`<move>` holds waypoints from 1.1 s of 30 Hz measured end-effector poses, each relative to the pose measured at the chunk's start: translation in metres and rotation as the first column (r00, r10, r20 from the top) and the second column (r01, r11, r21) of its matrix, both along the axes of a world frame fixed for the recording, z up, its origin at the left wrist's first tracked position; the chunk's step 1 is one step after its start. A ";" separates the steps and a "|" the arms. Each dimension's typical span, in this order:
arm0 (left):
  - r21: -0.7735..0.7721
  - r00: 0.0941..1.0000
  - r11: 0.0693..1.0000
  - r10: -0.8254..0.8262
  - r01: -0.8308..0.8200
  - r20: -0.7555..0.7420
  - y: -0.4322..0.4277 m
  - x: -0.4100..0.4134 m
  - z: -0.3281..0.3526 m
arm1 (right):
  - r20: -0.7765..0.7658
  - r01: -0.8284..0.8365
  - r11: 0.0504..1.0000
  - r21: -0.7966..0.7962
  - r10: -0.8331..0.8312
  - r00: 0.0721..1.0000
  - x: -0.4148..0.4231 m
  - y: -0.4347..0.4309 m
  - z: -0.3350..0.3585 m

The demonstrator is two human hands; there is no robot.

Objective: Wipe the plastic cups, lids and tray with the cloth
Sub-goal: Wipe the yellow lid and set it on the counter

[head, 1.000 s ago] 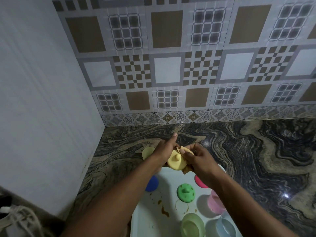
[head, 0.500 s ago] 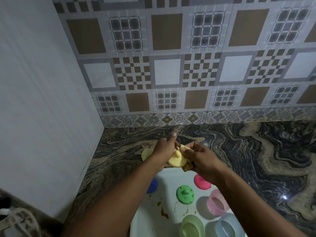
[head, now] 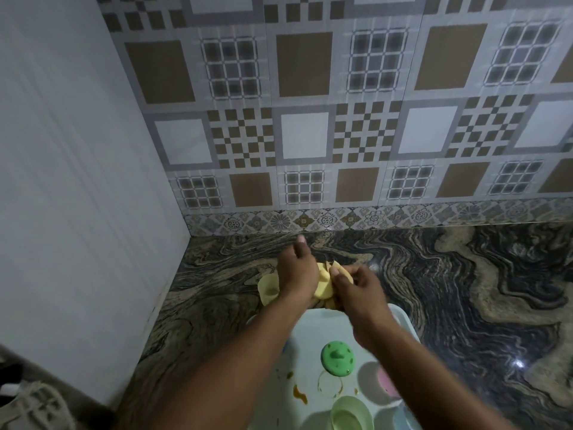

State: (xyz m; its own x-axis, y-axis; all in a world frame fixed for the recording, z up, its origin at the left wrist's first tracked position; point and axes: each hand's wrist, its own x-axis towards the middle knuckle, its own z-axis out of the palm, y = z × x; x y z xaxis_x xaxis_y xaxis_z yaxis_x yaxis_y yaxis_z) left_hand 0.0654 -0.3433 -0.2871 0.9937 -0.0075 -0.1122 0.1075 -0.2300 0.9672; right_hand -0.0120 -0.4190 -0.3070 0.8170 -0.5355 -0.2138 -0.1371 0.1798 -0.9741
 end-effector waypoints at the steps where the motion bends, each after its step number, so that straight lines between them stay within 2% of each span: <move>1: -0.063 0.991 0.991 0.124 -0.120 0.058 -0.003 -0.004 0.002 | 0.028 0.091 0.996 0.000 -0.091 0.995 -0.001 0.011 -0.009; 3: -0.132 0.963 0.958 0.264 -0.254 0.060 -0.007 -0.007 -0.005 | 0.050 0.179 0.983 0.051 -0.182 0.982 -0.006 0.027 -0.019; 4: -0.105 0.975 0.970 0.223 -0.220 0.012 -0.007 -0.007 -0.012 | 0.036 0.181 0.980 0.078 -0.185 0.982 -0.008 0.026 -0.019; 6: -0.114 0.977 0.993 -0.053 0.029 -0.206 -0.001 -0.001 -0.018 | 0.012 0.097 0.991 0.088 -0.098 0.995 -0.009 0.012 -0.011; 8: -0.215 0.864 0.942 -0.326 0.259 -0.385 0.013 0.007 -0.012 | 0.028 -0.093 0.994 0.055 0.091 0.995 -0.009 -0.010 0.002; 10: -0.191 0.826 0.906 -0.423 0.378 -0.373 0.018 0.016 -0.002 | 0.030 -0.244 0.968 0.052 0.243 0.970 -0.008 -0.025 0.014; 11: -0.095 0.857 0.910 -0.412 0.403 -0.308 0.017 0.015 0.005 | 0.030 -0.267 0.962 0.049 0.266 0.964 -0.008 -0.025 0.015; 13: 0.063 0.963 0.962 -0.262 0.266 -0.065 0.009 0.008 0.011 | 0.065 -0.156 0.987 0.025 0.154 0.986 -0.005 -0.013 0.012; 14: 0.048 0.989 0.989 -0.141 0.139 0.046 0.003 0.002 0.012 | 0.089 -0.044 0.999 0.010 0.043 0.995 -0.005 -0.002 0.007; 16: -0.042 0.987 0.995 0.091 -0.086 0.131 -0.003 -0.007 0.006 | 0.101 0.132 0.991 -0.002 -0.131 0.986 -0.005 0.018 -0.006; 17: -0.047 0.987 0.991 0.127 -0.123 0.101 -0.003 -0.007 -0.001 | 0.088 0.162 0.987 0.003 -0.161 0.983 -0.006 0.022 -0.010; 18: -0.035 0.997 0.997 0.076 -0.075 0.023 -0.001 -0.006 -0.009 | 0.065 0.145 0.989 0.018 -0.146 0.987 -0.007 0.021 -0.011; 19: -0.045 0.992 0.998 -0.040 0.035 -0.117 0.003 -0.002 -0.016 | 0.041 0.090 0.995 0.039 -0.092 0.995 -0.007 0.014 -0.009; 21: -0.146 0.884 0.955 -0.294 0.257 -0.363 0.015 0.008 -0.019 | 0.012 -0.092 0.995 0.044 0.091 0.996 -0.008 -0.007 0.001; 22: -0.159 0.841 0.926 -0.378 0.344 -0.386 0.019 0.013 -0.018 | 0.007 -0.173 0.984 0.033 0.173 0.985 -0.008 -0.014 0.009; 23: -0.128 0.846 0.916 -0.401 0.381 -0.350 0.018 0.015 -0.014 | 0.004 -0.216 0.976 0.024 0.216 0.976 -0.007 -0.018 0.013; 24: -0.048 0.898 0.934 -0.354 0.354 -0.260 0.015 0.015 -0.009 | 0.007 -0.208 0.978 0.021 0.208 0.978 -0.006 -0.016 0.016; 26: 0.044 0.996 0.995 -0.092 0.092 -0.008 0.005 0.006 0.001 | 0.030 -0.062 0.998 0.020 0.061 0.998 -0.004 0.000 0.009; 27: 0.015 0.996 0.999 0.043 -0.044 0.072 0.001 0.000 0.004 | 0.047 0.033 0.999 0.024 -0.034 0.998 -0.003 0.011 0.002; 28: -0.027 0.985 0.990 0.138 -0.136 0.101 -0.002 -0.002 0.003 | 0.053 0.100 0.994 0.040 -0.102 0.993 -0.003 0.020 -0.003; 29: -0.043 0.982 0.986 0.164 -0.161 0.088 -0.002 -0.003 -0.001 | 0.048 0.139 0.988 0.068 -0.142 0.989 -0.003 0.024 -0.007; 31: -0.027 0.997 0.999 -0.028 0.026 -0.073 0.001 0.001 -0.013 | 0.016 0.096 0.989 0.113 -0.099 0.995 -0.003 0.014 -0.001; 33: -0.116 0.937 0.966 -0.251 0.229 -0.244 0.012 0.010 -0.016 | 0.001 -0.067 0.991 0.116 0.068 0.998 -0.004 -0.006 0.011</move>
State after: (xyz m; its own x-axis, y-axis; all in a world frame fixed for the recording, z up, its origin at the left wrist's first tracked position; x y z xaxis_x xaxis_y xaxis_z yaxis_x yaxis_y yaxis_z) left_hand 0.0752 -0.3315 -0.3033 0.8994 -0.2632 -0.3491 0.3039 -0.1977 0.9320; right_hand -0.0156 -0.4246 -0.2965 0.8497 -0.4506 -0.2737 -0.1556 0.2816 -0.9468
